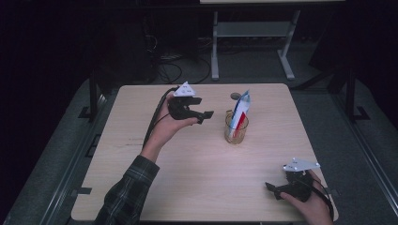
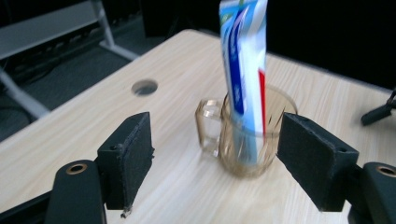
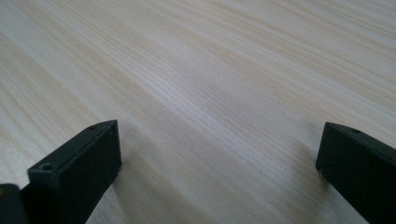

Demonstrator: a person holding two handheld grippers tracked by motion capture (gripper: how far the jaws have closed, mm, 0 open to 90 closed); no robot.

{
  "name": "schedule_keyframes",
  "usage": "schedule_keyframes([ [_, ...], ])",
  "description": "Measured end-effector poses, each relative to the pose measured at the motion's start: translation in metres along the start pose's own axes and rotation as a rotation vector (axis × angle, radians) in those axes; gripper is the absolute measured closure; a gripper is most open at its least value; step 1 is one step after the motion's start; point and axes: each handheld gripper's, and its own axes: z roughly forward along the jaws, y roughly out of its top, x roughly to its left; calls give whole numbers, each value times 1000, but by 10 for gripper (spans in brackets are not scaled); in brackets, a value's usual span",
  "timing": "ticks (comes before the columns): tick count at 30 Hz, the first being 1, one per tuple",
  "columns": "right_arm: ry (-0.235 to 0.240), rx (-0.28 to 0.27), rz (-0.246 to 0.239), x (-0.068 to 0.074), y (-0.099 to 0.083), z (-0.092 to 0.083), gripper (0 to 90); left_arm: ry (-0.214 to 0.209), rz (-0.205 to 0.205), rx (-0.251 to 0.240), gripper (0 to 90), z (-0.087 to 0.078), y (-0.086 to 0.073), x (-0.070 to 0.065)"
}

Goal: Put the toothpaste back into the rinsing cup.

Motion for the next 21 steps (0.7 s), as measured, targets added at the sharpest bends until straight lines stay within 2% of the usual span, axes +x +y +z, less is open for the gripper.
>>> schedule_keyframes([
  [6,0,0,0,0,0,0,0,31,-18,30,245,-17,-19,2],
  [16,1,0,1,0,0,0,0,75,-24,49,243,-46,-48,3],
  [21,0,0,0,0,0,0,0,100,-44,53,242,-60,-65,5],
])
